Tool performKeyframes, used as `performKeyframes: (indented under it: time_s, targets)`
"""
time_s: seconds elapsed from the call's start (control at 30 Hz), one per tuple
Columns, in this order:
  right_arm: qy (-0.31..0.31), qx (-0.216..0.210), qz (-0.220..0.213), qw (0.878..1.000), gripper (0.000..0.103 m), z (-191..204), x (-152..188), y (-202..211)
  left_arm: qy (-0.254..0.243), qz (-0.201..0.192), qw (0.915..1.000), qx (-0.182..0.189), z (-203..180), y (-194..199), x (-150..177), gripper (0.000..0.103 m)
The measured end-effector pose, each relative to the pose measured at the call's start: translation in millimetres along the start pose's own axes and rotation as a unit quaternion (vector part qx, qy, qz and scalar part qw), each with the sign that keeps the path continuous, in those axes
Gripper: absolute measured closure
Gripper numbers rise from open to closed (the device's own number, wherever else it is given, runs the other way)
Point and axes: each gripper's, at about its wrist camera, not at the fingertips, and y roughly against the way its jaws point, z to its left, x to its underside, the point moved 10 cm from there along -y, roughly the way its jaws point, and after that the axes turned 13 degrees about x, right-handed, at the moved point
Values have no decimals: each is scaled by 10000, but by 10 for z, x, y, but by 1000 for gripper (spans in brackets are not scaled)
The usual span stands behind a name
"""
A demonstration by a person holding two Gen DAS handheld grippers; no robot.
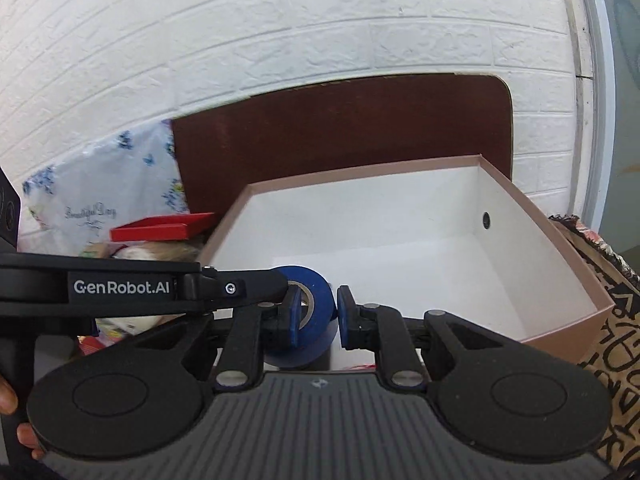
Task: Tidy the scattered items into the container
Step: 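Lift the tape roll with the left tool and carry it into the box, then open the left tool to drop the tape roll in the box, then withdraw the left tool and move it to the brown strap wallet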
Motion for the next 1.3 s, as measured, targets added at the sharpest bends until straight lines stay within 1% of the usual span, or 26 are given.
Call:
performKeyframes:
  time_s: [0.07,0.17,0.27,0.3,0.33,0.4,0.43,0.47,0.5,0.53,0.6,0.63,0.67,0.8,0.83,0.87,0.9,0.93,0.97,1.07,1.13,1.17,1.23,1.3]
  targets:
    - [107,146,59,9998,86,-73,21,-84,41,92,9999,-60,22,-94,27,81]
    - [263,395,259,9985,86,-187,84,-241,25,233,9996,-182,68,-194,92,80]
    - [510,672,409,9956,86,-268,142,-329,-212,305,9991,-210,36,-218,129,74]
    - [621,753,417,9943,86,-271,150,-338,-229,318,9990,-219,35,-222,134,70]
    - [667,791,435,9937,86,-271,150,-346,-223,306,9991,-196,32,-215,132,63]
    - [683,766,475,9936,86,-255,149,-346,-247,273,9992,-166,8,-189,122,55]
    - [712,760,450,9936,86,-242,144,-333,-282,239,9991,-204,-11,-186,105,48]
    - [762,802,431,9929,85,-233,141,-318,-333,221,9990,-179,-33,-174,99,43]
    - [817,804,430,9925,85,-219,141,-307,-387,190,9990,-146,-60,-159,90,35]
    - [823,788,427,9926,84,-206,135,-298,-442,169,9988,-151,-84,-146,82,33]
    - [800,838,410,9924,74,-209,121,-267,-542,168,9980,-277,-103,-147,78,32]
    - [808,935,368,9917,61,-223,112,-246,-572,168,9978,-298,-110,-141,82,30]
    - [826,1017,327,9908,56,-242,100,-227,-589,166,9977,-303,-117,-136,83,29]
    - [728,1082,266,9911,52,-313,97,-150,-628,112,9975,-302,-153,-114,95,24]
    - [680,1095,261,9913,49,-336,97,-134,-641,92,9974,-314,-160,-113,99,24]
    - [617,1131,262,9913,42,-365,98,-117,-654,58,9973,-324,-170,-102,102,24]
    - [549,1189,261,9911,37,-397,99,-102,-659,11,9973,-327,-177,-89,102,23]
    - [493,1263,220,9905,27,-428,95,-78,-667,-34,9973,-317,-194,-73,103,22]
    - [468,1323,150,9900,21,-451,88,-47,-683,-64,9972,-299,-210,-59,107,21]
    - [415,1369,50,9897,19,-475,78,38,-743,-153,9965,-342,-256,-10,118,17]
    - [369,1373,-16,9898,19,-477,75,98,-700,-276,9956,-559,-245,51,117,5]
    - [335,1354,-56,9902,18,-471,75,131,-653,-378,9956,-561,-245,96,114,4]
    - [247,1330,-193,9906,17,-437,55,211,-551,-560,9961,-391,-255,197,114,4]
    - [237,1370,-396,9895,15,-387,27,316,-359,-658,9968,-262,-238,308,131,3]
